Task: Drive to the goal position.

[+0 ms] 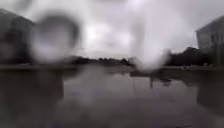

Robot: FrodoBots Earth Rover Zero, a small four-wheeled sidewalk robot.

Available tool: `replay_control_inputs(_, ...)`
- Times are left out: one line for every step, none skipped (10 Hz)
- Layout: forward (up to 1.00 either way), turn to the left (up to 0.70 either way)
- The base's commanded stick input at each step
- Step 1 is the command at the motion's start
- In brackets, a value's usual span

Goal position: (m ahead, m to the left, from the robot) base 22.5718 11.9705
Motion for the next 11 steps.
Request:
replay_control_inputs(0.70,0.00)
replay_control_inputs(0.70,0.00)
replay_control_inputs(0.70,0.00)
replay_control_inputs(0.70,0.00)
replay_control_inputs(0.70,0.00)
replay_control_inputs(0.70,0.00)
replay_control_inputs(0.70,0.00)
replay_control_inputs(0.70,0.00)
replay_control_inputs(0.70,0.00)
replay_control_inputs(0.70,0.00)
replay_control_inputs(0.70,0.00)
